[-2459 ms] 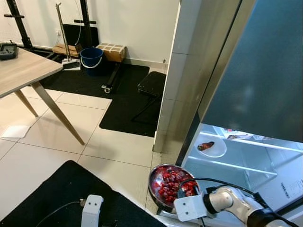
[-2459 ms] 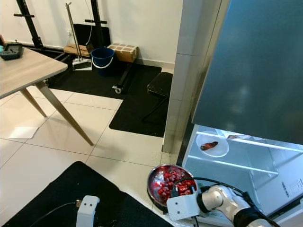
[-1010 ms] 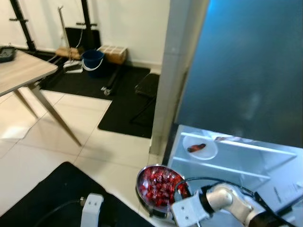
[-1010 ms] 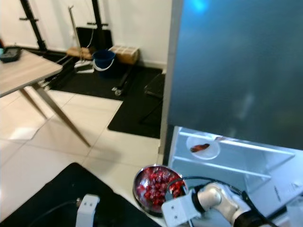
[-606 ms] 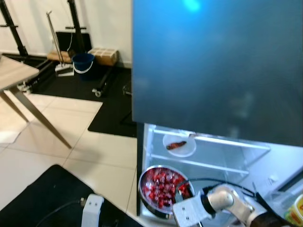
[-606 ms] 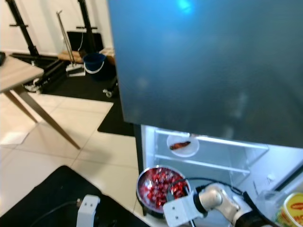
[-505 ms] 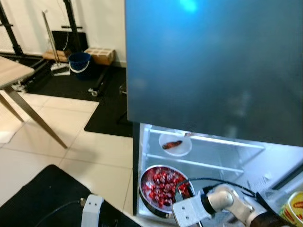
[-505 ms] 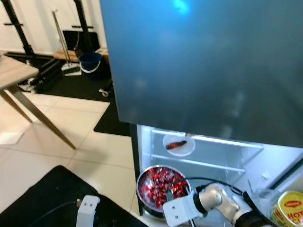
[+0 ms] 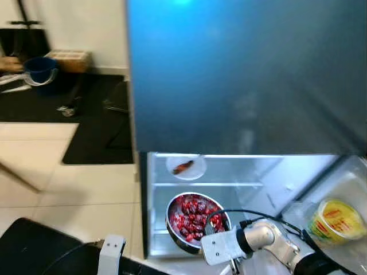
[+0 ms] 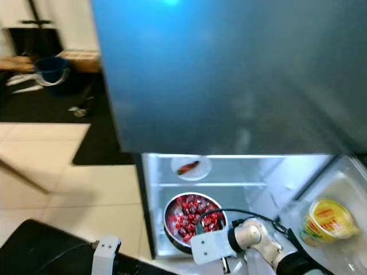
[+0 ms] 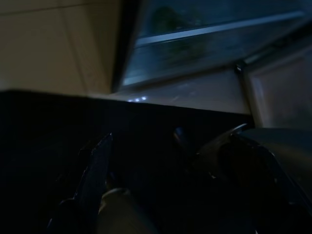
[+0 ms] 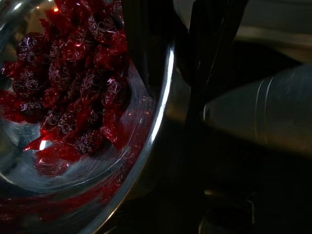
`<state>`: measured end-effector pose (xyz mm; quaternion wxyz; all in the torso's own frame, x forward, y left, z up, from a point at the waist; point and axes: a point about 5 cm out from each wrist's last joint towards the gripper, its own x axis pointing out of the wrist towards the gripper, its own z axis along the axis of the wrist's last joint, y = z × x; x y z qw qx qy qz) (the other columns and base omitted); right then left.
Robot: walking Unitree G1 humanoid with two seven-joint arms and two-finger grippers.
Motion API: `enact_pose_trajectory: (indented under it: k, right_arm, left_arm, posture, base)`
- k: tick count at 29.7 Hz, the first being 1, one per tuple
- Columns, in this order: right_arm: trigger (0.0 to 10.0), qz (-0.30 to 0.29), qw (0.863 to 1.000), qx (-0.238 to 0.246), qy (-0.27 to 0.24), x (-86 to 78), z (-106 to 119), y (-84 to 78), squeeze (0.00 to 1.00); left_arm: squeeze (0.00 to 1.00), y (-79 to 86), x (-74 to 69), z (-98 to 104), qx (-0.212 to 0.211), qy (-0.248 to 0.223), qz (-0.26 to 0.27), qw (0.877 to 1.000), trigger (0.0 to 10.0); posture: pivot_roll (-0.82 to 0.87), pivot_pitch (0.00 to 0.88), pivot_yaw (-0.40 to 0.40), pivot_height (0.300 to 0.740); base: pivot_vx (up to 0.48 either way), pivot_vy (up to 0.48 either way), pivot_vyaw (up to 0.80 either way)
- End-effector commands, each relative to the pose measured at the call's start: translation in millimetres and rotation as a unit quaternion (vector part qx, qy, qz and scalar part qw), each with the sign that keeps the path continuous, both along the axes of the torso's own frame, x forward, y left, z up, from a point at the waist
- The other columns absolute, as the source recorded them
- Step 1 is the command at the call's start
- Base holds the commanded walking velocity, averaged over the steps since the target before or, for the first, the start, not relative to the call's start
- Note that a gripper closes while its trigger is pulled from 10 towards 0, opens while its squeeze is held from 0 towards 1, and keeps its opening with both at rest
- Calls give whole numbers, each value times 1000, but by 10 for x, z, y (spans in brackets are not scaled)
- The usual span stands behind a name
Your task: Restocking fridge
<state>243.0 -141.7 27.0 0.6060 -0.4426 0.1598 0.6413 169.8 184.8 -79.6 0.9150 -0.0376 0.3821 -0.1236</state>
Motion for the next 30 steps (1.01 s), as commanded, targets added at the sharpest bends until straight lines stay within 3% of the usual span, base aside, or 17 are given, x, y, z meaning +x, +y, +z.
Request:
enact_pose_trajectory:
  k: [1, 7, 20, 25, 30]
  right_arm:
    - [10000, -6, 1000, 3, -14, 44, 38, 2, 0]
    - [10000, -21, 999, 9, -37, 96, 43, 42, 0]
    - [10000, -56, 996, 31, -60, 234, 93, 120, 0]
    - [10000, -61, 996, 32, -64, 254, 90, 150, 0]
    - [10000, -65, 995, 35, -73, 274, 88, 170, 0]
  left_arm:
    - [0, -1, 5, 3, 1, -2, -3, 1000, 10000]
    - [0, -11, 39, 22, 0, -10, -7, 1000, 10000]
    - [0, -54, 145, 76, 3, -31, -24, 999, 10000]
    - [0, -88, 172, 88, 2, -36, -31, 999, 10000]
    - [0, -123, 204, 105, 1, -44, -38, 998, 10000]
  posture:
    - [-43, 0, -48, 740]
    - [-43, 0, -48, 740]
    - [-38, 0, -50, 740]
    - [-37, 0, -50, 740]
    - [-35, 0, -51, 740]
  base:
    - [0, 0, -800]
    - [0, 0, -669]
    - [0, 0, 0]
    - [0, 0, -744]
    - [0, 0, 0]
